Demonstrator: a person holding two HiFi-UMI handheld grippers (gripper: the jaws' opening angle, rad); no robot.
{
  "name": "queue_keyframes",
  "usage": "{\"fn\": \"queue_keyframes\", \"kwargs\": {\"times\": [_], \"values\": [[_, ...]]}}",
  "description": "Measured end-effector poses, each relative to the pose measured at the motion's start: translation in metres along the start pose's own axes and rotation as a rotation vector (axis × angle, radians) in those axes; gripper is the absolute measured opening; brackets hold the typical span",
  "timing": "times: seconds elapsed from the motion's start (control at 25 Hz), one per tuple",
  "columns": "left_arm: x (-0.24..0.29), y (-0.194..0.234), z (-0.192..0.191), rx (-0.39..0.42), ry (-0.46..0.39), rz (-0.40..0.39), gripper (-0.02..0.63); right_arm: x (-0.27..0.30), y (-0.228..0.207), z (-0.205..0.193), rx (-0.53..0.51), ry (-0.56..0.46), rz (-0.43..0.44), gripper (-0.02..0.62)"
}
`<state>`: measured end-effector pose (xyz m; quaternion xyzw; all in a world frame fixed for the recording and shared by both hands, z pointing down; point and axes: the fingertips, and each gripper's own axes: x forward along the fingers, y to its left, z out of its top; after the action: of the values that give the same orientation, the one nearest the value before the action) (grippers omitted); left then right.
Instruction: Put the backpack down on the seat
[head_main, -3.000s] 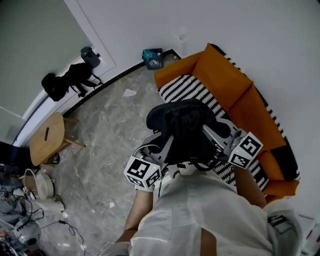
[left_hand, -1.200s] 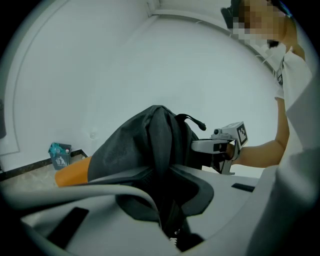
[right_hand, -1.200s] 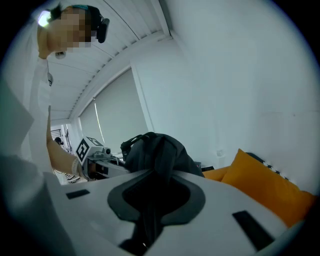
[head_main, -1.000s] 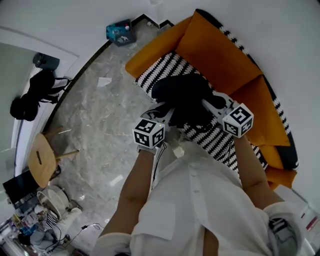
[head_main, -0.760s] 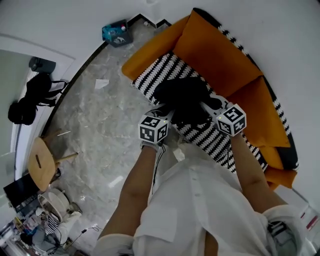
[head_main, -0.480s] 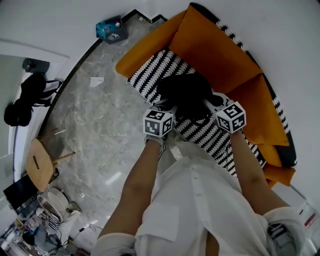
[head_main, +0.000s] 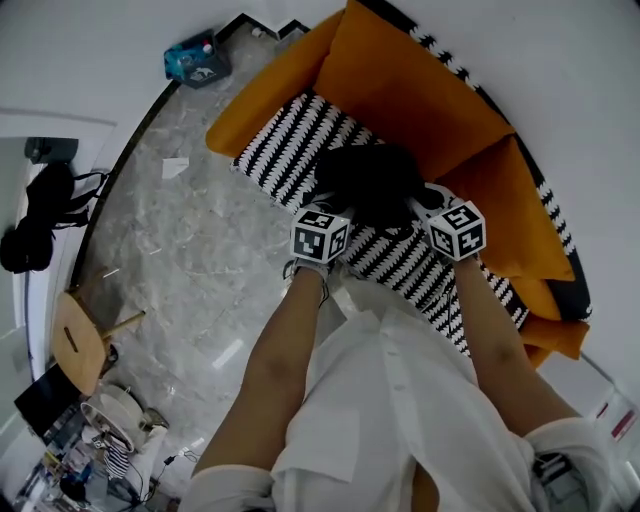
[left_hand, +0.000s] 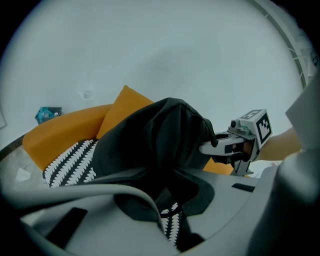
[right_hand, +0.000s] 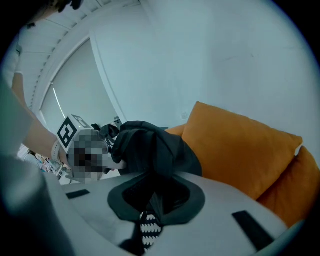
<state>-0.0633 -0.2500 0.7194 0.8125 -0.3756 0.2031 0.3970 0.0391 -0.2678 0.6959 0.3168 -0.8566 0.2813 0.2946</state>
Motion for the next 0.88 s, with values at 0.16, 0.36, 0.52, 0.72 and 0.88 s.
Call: {"fn": "queue_keyframes", "kwargs": {"times": [0.16,0.36,0.52,0.72,0.88], "values": [[0.005,0.003,-0.001,-0.001,0.015,0.019,0.066,0.005,-0.006,-0.002,0.018,0.008,-0.022,0.051],[0.002,0.004,0.0,-0.056,-0.015,0.032,0.121,0.009,-0.006,-0.006,0.011,0.033,-0.028,0.051],[-0.008,0.002,0.004,-0.02,-0.023,0.058,0.149,0.009,-0.006,-0.007,0.021,0.041,-0.034,0.051],[-0.036,-0.006,0.0,0.014,-0.044,0.079,0.156,0.008,-0.007,-0.014,0.047,0.055,-0.043,0.052],[-0.064,-0.019,-0.011,-0.006,-0.078,0.077,0.156,0.003,-0.013,-0.02,0.062,0.084,-0.083,0.086]]}}
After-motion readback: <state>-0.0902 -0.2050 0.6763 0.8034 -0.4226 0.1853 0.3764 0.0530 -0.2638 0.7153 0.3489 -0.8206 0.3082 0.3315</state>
